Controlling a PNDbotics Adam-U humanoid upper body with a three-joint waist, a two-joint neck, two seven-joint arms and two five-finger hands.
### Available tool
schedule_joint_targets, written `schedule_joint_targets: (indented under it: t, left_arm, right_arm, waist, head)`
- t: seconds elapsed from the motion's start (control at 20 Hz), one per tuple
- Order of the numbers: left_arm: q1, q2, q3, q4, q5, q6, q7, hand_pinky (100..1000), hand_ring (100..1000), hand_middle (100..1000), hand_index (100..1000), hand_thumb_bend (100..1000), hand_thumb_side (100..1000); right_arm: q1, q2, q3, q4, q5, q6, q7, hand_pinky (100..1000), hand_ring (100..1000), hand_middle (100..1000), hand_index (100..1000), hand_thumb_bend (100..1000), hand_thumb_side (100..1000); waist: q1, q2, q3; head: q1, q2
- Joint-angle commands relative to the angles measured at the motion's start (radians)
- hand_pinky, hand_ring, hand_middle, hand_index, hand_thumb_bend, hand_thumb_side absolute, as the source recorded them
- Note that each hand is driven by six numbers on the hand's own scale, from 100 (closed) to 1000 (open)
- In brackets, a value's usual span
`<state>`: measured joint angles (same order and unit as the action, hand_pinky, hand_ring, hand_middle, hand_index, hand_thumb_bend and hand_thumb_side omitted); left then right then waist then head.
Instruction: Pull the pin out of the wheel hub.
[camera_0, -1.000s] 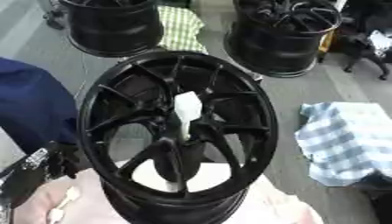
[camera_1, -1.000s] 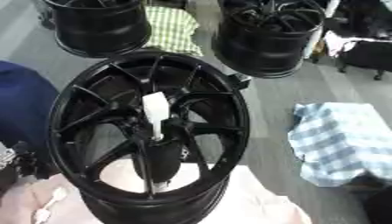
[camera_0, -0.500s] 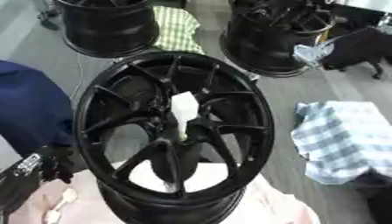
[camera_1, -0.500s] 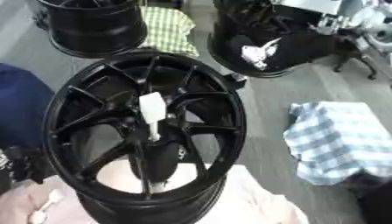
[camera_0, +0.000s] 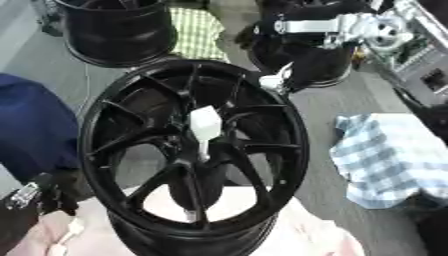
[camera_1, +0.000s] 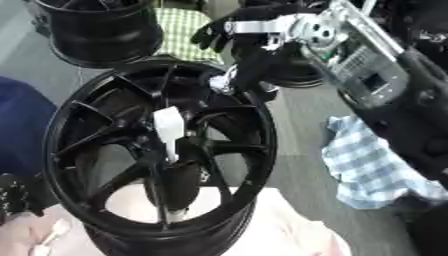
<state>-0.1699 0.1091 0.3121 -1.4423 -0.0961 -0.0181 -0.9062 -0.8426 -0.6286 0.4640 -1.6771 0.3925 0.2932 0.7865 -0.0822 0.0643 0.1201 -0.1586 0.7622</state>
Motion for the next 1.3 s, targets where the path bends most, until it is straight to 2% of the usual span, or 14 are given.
schedule_joint_targets:
  t: [0.05,0.3,0.55,1.3]
  left_arm:
    - [-0.017,0.004,-0.008,-0.017,0.009,0.001,-0.001,582,573,594,787,100,916]
    - [-0.018,0.001,-0.009,-0.015,0.009,0.003,-0.001,582,574,594,787,100,917]
    - [-0.019,0.000,-0.010,-0.015,0.009,0.004,-0.001,582,574,595,787,100,916]
    - [-0.025,-0.007,-0.019,-0.015,0.007,0.007,-0.001,582,576,595,789,100,916]
  right_arm:
    - [-0.030,0.025,0.001,0.053,0.051,-0.035,0.020,852,920,913,983,210,482]
    - [-0.035,0.048,0.023,0.068,0.072,-0.070,0.067,859,924,915,983,242,510]
    - [-0.034,0.059,0.038,0.045,0.081,-0.082,0.115,859,921,909,980,248,503]
    - [-0.026,0.132,0.069,0.112,0.114,-0.102,0.121,847,903,868,949,236,505]
  waist:
    - [0.007,-0.005,0.003]
    - [0.006,-0.006,0.007]
    - [0.007,-0.007,0.008]
    - [0.009,-0.005,0.018]
  head:
    - [-0.010,-0.011]
    - [-0.012,-0.012]
    - [-0.014,-0.012]
    - [-0.034,-0.005]
